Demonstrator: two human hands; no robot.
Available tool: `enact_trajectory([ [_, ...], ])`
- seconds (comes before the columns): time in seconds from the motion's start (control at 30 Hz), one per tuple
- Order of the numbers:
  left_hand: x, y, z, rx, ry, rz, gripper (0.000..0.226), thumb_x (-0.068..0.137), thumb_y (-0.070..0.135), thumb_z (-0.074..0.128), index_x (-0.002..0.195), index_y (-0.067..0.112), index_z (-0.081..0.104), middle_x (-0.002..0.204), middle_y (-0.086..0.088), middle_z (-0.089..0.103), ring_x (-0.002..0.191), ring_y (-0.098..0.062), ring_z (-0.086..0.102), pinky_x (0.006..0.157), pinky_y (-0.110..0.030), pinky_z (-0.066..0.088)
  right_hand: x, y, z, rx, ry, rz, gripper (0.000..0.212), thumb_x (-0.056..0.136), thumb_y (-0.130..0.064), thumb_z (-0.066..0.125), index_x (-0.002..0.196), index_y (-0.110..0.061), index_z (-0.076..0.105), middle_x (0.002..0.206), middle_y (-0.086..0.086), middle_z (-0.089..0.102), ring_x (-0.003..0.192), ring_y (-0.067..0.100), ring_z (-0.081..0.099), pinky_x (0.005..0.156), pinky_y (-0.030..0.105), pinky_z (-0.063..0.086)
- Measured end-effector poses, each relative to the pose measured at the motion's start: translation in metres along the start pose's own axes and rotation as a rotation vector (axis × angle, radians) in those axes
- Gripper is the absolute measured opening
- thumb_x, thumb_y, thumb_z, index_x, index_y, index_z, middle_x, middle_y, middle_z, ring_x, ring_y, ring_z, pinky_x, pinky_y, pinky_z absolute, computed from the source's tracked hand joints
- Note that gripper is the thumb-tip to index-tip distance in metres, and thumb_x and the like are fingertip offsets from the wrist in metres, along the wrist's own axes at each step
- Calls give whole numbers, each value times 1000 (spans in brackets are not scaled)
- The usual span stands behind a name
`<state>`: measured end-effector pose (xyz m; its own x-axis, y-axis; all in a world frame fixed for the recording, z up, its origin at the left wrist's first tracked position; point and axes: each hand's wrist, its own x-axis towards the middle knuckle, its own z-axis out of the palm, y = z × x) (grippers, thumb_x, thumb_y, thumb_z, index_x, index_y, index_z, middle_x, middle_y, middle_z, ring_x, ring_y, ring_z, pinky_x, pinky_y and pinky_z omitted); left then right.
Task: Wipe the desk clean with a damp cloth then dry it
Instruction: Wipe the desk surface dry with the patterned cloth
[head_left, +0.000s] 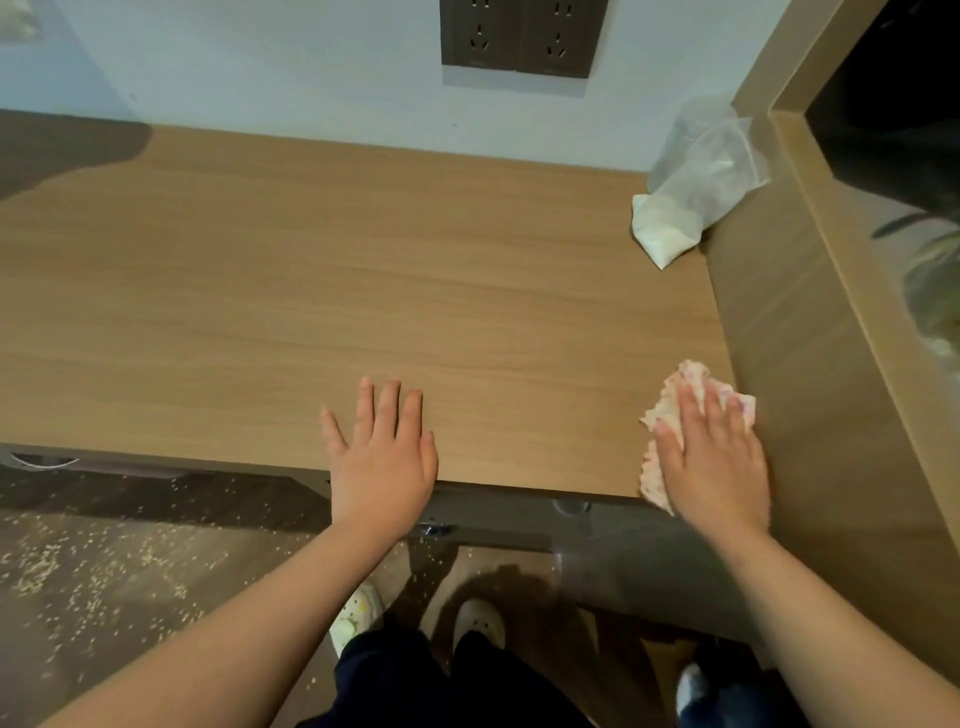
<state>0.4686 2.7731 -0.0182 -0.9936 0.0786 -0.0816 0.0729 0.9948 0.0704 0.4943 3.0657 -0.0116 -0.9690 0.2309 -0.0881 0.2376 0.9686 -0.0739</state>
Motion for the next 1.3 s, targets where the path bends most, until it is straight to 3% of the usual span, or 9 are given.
enact_trajectory([
  [0.2,5,-5,-9,-134,31,15,49,92,37,33,133,15,49,143,-8,41,140,-28,22,107,-61,13,105,-37,-15,99,-93,135,58,98,-47,13,150,-24,2,158,2,-5,143,24,-8,116,43,-4],
  [0.47,5,-35,-12,-170,134,118,48,89,31,29,120,15,62,125,-4,61,124,-21,49,101,-50,32,0,-136,-1,-55,-186,-711,59,93,-48,8,142,-28,-18,151,-4,-26,138,24,-25,114,46,-12],
  [0.57,3,-50,-8,-56,124,116,48,91,38,30,125,20,58,129,-4,58,128,-26,45,105,-53,26,28,-76,-2,-63,59,-345,66,89,-35,43,147,-18,17,154,9,16,140,30,13,113,53,15],
  [0.67,0,-61,-1,-13,44,-42,58,91,55,23,136,27,45,143,-9,42,136,-36,28,108,-56,14,43,-56,-13,102,19,195,56,97,-43,17,150,-25,11,157,3,3,143,26,0,114,50,7],
  [0.8,0,-66,1,-34,40,-20,56,94,50,21,138,23,44,144,-10,41,136,-37,29,107,-55,22,-1,-148,-7,113,-46,-248,53,95,-40,23,146,-25,23,155,9,16,136,41,20,112,45,20],
  [0.93,-1,-87,-3,-32,99,87,52,95,44,22,132,22,51,138,-4,50,131,-28,38,102,-43,26,-21,-182,1,113,-128,-693,51,99,-49,14,147,-34,7,155,-9,-8,143,26,-9,112,50,-7],
  [1.0,1,-103,-6,-29,112,135,50,95,42,23,129,22,54,134,-1,54,126,-22,40,99,-39,26,8,-157,9,-1,-59,-615,55,96,-36,28,148,-28,11,157,-5,-4,143,25,-6,115,51,-2],
  [1.13,0,-128,-10,-51,114,37,45,92,40,30,126,24,56,129,-2,57,121,-19,41,98,-37,25,32,-144,-2,101,-37,114,56,97,-42,9,150,-25,-1,157,0,-7,143,22,-11,116,46,0],
  [1.3,3,-154,-22,-465,94,-225,48,90,34,31,127,17,55,131,-2,55,121,-22,48,99,-42,37,-24,-276,17,177,-51,-418,56,95,-45,1,142,-22,-19,148,2,-30,135,25,-32,109,44,-21],
])
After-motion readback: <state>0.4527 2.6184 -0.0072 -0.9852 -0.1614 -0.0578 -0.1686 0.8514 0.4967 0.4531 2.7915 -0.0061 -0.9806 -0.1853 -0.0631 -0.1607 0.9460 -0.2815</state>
